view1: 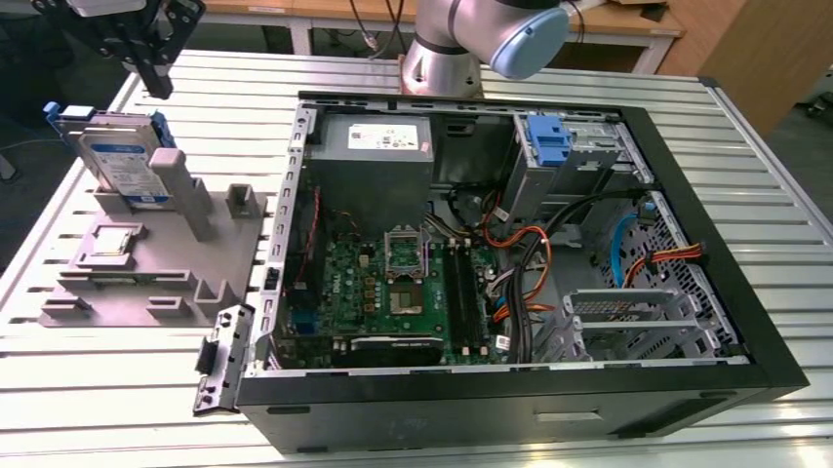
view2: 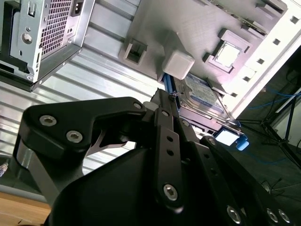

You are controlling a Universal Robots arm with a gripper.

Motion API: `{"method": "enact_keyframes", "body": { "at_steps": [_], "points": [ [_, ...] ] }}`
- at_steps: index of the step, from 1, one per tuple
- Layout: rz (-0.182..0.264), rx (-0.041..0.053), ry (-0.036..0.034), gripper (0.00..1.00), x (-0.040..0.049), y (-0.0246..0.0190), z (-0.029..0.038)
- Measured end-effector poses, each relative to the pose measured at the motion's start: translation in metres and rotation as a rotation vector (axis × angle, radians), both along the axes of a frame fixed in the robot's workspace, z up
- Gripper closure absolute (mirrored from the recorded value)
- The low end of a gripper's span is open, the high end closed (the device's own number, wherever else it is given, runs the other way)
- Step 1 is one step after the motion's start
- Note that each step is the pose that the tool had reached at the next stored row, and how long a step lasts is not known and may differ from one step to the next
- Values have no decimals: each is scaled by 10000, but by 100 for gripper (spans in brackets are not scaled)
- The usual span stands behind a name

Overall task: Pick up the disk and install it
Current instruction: 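Reach for the disk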

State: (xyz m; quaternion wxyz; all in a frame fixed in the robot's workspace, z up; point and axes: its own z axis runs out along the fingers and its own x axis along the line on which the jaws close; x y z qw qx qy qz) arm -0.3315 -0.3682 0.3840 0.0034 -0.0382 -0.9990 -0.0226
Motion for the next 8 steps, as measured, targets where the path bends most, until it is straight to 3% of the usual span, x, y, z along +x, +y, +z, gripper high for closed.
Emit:
{"method": "enact_keyframes", "body": {
  "at_steps": [8],
  "points": [
    [0, 0, 0, 90, -104, 0, -4]
  ]
}}
